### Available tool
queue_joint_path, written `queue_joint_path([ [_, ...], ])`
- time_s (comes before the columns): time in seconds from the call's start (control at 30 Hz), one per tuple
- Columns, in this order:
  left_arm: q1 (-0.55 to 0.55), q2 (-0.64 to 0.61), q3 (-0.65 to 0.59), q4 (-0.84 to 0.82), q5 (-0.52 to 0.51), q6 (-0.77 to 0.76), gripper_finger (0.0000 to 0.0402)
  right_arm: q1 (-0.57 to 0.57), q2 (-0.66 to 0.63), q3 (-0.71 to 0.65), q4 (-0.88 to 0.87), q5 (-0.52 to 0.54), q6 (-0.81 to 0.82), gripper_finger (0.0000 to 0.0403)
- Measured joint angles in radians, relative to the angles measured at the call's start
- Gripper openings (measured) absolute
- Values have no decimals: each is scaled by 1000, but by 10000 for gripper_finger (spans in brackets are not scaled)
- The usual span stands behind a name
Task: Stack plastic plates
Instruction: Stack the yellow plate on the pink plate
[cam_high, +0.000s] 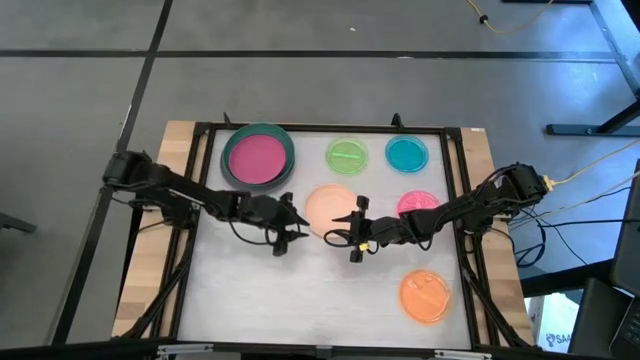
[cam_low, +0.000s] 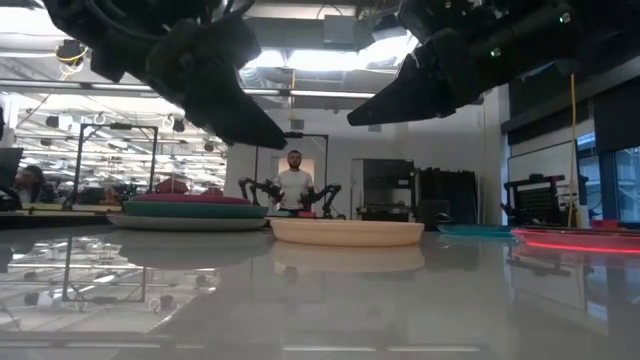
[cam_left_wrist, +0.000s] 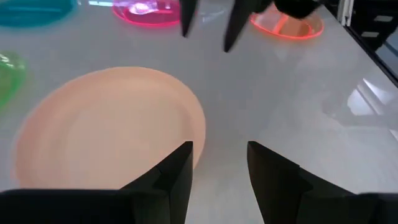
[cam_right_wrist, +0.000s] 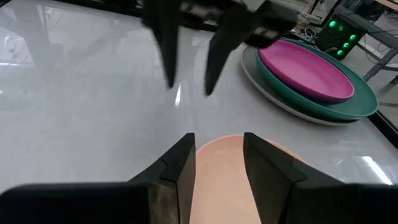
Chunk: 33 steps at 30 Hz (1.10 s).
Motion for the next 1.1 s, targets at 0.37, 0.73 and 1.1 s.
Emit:
queue_joint_path([
  [0.37,-7,203,78,49,-1,32,144,0,0,0,-1,0,0,127],
  [0.73,-11,285,130,33,5,79,144,0,0,0,-5,0,0,127],
  [1.1,-9,346,130,24,-91,170,144,0,0,0,-2,-1,0,127],
])
